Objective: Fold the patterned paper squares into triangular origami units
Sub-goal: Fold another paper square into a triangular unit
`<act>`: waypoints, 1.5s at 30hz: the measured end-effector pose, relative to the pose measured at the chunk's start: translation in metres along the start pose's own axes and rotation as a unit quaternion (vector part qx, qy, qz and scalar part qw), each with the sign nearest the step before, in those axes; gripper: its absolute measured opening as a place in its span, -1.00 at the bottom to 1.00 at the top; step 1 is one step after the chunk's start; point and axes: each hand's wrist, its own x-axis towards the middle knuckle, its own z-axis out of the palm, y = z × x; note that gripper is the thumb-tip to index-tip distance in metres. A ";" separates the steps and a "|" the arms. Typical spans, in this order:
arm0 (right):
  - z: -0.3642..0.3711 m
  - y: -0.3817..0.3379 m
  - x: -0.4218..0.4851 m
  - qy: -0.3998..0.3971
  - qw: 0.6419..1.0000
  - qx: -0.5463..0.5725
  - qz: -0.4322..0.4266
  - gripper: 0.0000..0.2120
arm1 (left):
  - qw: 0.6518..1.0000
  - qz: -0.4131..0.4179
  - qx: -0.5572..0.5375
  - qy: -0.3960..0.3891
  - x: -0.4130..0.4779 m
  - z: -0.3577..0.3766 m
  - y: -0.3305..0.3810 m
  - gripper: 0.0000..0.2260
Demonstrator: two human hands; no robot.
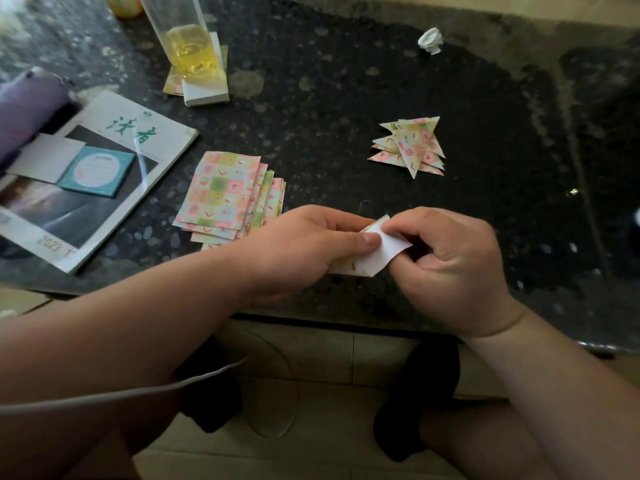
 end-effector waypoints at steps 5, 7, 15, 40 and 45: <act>-0.002 0.000 0.002 -0.025 1.000 0.014 -0.005 -0.86 | 0.998 0.012 0.065 0.009 0.000 -0.002 0.001 -0.70; -0.003 0.000 0.002 -0.032 0.999 0.013 -0.006 -0.85 | 0.996 0.018 0.088 0.027 0.001 -0.003 0.001 -0.72; -0.004 0.006 0.002 -0.078 0.997 -0.008 -0.002 -0.87 | 0.975 -0.021 0.007 0.219 0.010 -0.013 -0.004 -0.78; 0.015 0.013 -0.003 -0.357 0.917 -0.007 0.178 -0.91 | 0.831 0.026 0.546 0.103 0.003 -0.029 -0.019 -0.87; 0.017 0.014 0.000 -0.325 0.910 -0.001 0.257 -0.75 | 0.856 0.013 0.515 0.037 -0.010 -0.029 -0.020 -0.75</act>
